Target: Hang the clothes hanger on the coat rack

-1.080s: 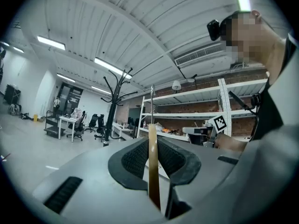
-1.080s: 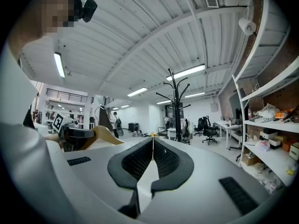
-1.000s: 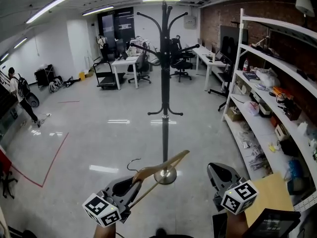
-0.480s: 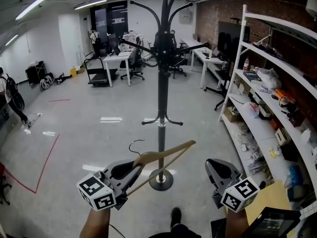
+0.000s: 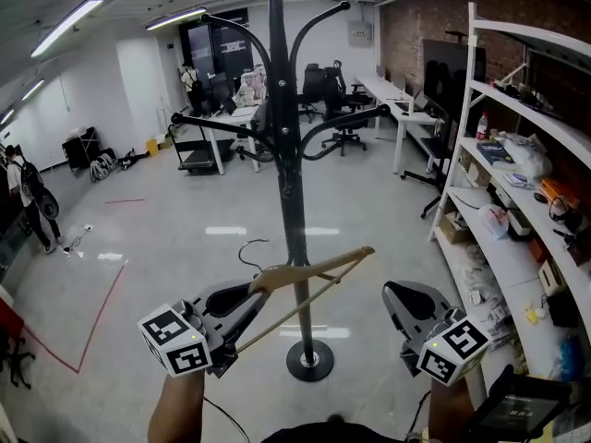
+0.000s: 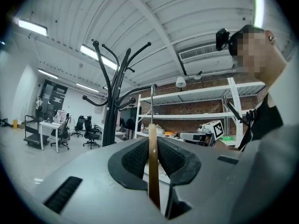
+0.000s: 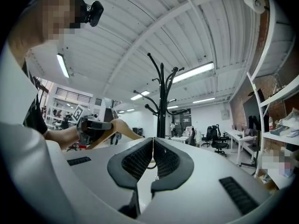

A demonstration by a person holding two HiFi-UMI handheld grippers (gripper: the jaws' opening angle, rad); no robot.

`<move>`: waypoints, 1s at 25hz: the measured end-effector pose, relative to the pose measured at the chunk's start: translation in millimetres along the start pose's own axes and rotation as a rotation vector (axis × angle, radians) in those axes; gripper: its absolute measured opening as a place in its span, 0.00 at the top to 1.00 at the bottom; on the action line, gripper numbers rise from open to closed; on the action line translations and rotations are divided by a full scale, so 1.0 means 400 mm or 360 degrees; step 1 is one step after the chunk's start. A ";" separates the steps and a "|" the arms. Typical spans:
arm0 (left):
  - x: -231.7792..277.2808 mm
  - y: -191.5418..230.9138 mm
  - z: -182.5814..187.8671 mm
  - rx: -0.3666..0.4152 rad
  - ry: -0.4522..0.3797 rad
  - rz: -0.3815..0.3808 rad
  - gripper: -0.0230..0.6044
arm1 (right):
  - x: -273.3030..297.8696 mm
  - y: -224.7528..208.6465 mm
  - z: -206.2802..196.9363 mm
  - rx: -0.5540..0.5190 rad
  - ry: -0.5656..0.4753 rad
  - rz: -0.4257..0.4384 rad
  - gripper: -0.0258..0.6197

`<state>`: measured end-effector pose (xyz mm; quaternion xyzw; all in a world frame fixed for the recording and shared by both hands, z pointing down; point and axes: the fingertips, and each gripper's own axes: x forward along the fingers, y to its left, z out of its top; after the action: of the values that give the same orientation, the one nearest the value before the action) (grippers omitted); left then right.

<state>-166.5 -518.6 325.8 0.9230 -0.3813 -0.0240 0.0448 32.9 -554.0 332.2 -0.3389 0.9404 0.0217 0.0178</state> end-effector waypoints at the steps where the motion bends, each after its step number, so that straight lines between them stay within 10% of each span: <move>1: 0.016 0.012 0.006 -0.0004 -0.0002 0.0004 0.88 | 0.016 -0.016 0.003 -0.0001 -0.0004 0.0017 0.95; 25: 0.272 0.258 0.041 0.0124 0.0199 -0.0396 0.88 | 0.197 -0.156 -0.026 0.0047 0.0038 -0.0244 0.95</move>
<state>-163.2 -669.2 318.9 0.9639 -0.2611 0.0430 0.0294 11.7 -652.7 337.2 -0.4098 0.9121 0.0023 0.0131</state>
